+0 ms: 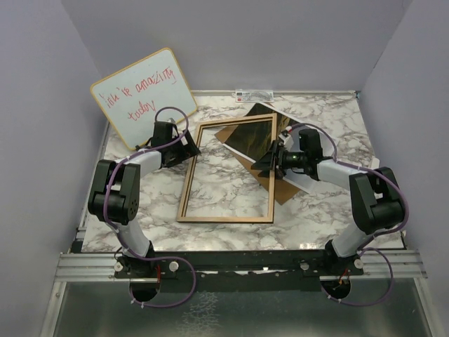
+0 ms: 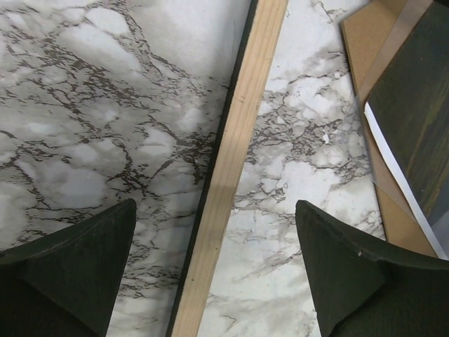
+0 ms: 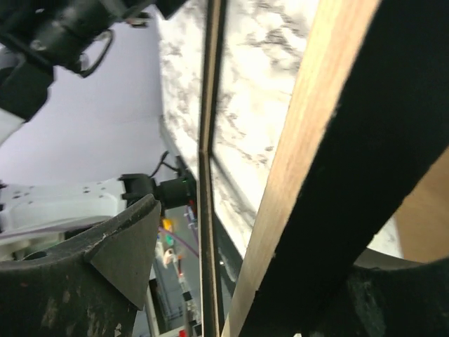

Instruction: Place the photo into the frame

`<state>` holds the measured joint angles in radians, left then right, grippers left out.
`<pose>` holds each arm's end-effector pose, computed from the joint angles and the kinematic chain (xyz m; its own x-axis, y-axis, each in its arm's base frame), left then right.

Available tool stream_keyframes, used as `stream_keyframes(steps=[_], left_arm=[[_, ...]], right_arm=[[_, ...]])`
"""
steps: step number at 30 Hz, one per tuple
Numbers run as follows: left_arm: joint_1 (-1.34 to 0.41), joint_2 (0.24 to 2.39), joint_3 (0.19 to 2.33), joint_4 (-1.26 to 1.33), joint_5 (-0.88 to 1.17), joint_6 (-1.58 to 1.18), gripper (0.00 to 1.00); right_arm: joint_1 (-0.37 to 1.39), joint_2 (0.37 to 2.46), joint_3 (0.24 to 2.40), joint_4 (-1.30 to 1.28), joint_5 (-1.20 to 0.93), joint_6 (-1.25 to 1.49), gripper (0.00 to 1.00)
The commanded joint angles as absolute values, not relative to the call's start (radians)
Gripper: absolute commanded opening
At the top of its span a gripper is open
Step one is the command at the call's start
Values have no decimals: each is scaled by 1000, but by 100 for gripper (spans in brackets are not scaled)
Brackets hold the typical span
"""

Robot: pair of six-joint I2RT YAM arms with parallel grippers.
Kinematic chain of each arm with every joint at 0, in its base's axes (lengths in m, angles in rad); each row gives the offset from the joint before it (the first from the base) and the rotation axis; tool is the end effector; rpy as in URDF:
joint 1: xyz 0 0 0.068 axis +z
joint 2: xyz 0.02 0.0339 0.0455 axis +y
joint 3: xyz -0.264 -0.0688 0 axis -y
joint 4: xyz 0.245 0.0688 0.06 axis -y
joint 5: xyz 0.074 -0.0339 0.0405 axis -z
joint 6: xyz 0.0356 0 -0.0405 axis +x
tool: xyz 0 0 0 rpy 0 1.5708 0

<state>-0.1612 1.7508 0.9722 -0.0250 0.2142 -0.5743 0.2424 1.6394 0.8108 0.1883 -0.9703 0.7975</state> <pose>0.3535 -0.0651 0.1656 -0.7609 -0.4141 -0.4996 -0.1320 0.8526 -0.5055 0.3069 0.1061 0.1806 -0.9618 0.1787 -0.2074 -0.1283 0.3748 0.9182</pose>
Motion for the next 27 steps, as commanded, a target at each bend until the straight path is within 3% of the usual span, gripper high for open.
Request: stream_keyframes(steps=[1, 15, 19, 23, 27], left_arm=[[-156, 1785, 959, -134, 105, -500, 96], [-156, 1810, 986, -141, 160, -456, 95], [-157, 1829, 1003, -139, 168, -450, 91], [-156, 1833, 994, -124, 163, -453, 84], [-156, 1836, 984, -117, 191, -464, 76]], right_arm=[[247, 1641, 788, 39, -777, 669, 72], [247, 1578, 928, -408, -186, 588, 75], [247, 1626, 949, -368, -224, 569, 72], [251, 1708, 983, -337, -312, 563, 57], [259, 1742, 995, -320, -376, 553, 50]])
